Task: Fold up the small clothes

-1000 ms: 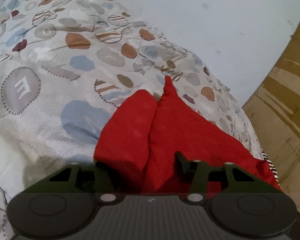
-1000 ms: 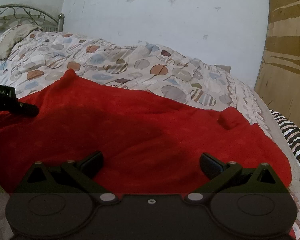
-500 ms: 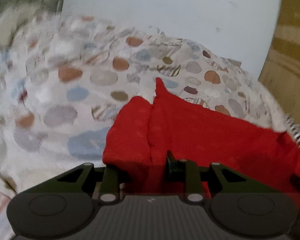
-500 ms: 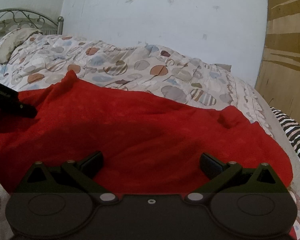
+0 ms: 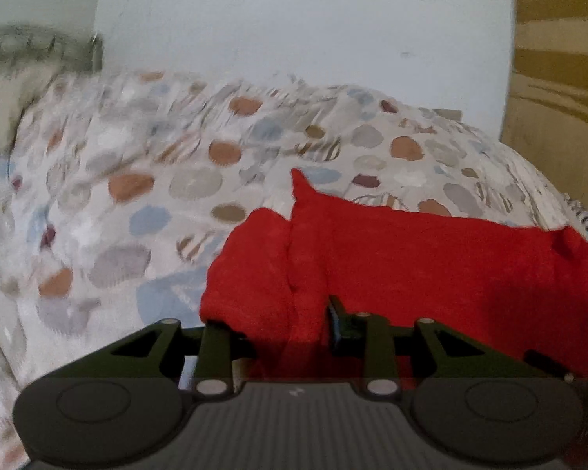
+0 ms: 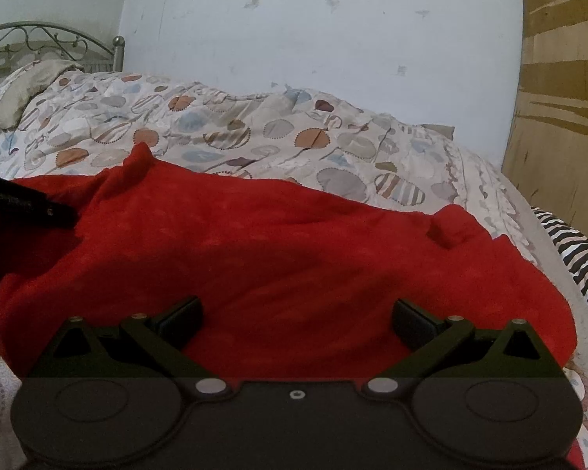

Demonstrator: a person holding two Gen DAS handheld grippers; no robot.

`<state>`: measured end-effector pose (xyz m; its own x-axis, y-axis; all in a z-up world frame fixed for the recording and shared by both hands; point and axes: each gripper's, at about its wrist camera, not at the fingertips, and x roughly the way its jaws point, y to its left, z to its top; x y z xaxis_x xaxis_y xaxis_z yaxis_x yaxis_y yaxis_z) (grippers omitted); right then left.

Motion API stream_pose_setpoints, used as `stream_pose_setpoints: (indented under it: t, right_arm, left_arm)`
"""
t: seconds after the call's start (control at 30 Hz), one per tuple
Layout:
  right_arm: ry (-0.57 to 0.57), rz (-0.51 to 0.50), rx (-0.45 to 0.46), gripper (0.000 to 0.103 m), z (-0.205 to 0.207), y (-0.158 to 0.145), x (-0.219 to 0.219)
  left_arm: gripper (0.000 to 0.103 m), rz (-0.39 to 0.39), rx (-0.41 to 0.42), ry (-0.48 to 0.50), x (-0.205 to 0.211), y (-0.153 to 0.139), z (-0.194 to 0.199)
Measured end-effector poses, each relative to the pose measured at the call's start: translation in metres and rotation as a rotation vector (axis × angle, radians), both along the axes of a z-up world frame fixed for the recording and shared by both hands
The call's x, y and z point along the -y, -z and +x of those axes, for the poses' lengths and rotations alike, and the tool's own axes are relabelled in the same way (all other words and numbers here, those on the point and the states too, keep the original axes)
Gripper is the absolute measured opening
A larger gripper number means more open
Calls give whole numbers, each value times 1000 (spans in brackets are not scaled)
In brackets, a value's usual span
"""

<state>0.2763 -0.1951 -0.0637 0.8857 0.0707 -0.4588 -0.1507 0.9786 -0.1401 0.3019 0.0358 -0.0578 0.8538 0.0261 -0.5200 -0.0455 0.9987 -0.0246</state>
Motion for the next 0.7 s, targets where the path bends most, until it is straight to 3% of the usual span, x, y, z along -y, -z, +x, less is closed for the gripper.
stream_pose_setpoints:
  t: [0.1,0.2,0.5,0.7]
  right_arm:
    - [-1,0,0,103,0,0,0]
    - [-1,1,0,103,0,0,0]
    - [35,63,27,103,-8,-15,13]
    - [124,-26,108,103,-48,-43,46]
  left_arm:
    - [27,129,26,32,18,-3,-4]
    - [24,174,40,49,27,-8,-7]
    - [20,-26,106,183,20,-54,-6]
    - [19,-73,105,344,74,-100,7]
